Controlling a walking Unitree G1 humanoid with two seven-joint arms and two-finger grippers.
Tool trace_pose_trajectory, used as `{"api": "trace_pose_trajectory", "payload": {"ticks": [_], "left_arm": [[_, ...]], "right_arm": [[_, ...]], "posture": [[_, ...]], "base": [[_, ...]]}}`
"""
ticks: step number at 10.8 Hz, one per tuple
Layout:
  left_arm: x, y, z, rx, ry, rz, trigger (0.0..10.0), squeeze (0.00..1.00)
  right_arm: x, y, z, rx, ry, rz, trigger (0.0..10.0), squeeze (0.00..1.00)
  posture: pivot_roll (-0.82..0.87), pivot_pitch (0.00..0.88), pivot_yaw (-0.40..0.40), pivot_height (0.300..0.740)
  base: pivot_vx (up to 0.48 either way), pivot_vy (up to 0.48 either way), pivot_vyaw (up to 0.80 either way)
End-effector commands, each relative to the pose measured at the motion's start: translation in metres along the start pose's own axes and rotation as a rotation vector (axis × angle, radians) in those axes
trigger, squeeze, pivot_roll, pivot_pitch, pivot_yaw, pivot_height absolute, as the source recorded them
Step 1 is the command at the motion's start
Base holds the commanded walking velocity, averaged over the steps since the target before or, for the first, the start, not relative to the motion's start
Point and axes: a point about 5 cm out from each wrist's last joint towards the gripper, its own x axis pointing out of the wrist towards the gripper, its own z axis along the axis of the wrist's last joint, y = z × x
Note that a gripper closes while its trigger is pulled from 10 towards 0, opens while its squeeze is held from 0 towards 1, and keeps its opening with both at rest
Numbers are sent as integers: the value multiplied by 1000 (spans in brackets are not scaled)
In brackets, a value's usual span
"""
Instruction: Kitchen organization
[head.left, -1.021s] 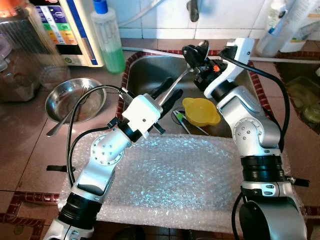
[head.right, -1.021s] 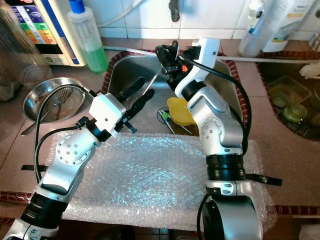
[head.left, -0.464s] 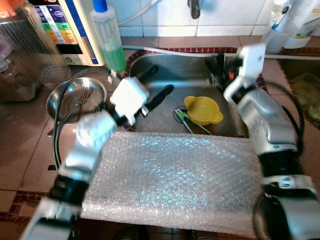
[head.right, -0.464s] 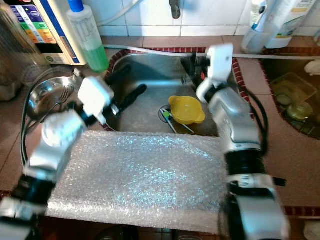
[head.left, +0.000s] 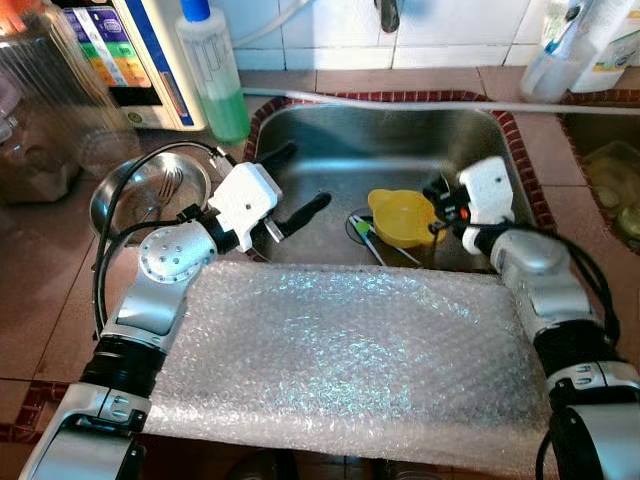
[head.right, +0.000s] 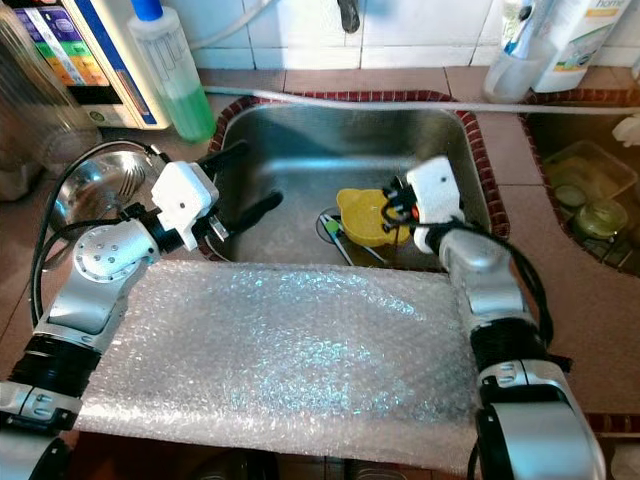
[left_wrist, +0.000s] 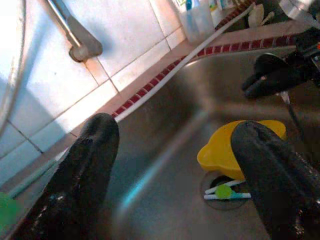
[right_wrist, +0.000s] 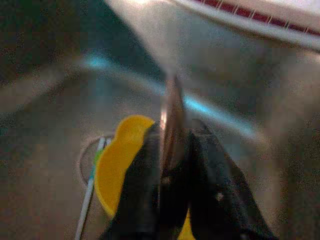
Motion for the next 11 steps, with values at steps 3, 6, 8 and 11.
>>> {"api": "trace_pose_trajectory", "payload": {"ticks": [3, 6, 8, 11], "left_arm": [[-4, 0, -3, 24, 5, 6, 10000, 1000], [-5, 0, -4, 27, 8, 18, 10000, 1000], [-8, 7, -2, 15, 0, 84, 10000, 1000], [-15, 16, 3, 17, 4, 167, 10000, 1000]], "right_arm": [[0, 1, -7, 46, 9, -5, 10000, 1000], [1, 1, -2, 92, -18, -13, 10000, 1000], [3, 2, 11, 127, -80, -28, 10000, 1000], [4, 3, 28, 181, -151, -31, 10000, 1000]], "posture": [[-137, 242, 99, 740], [-142, 235, 102, 740], [-144, 230, 101, 740], [-137, 227, 99, 740]], "base": [[0, 0, 0], [0, 0, 0], [0, 0, 0], [0, 0, 0]]}}
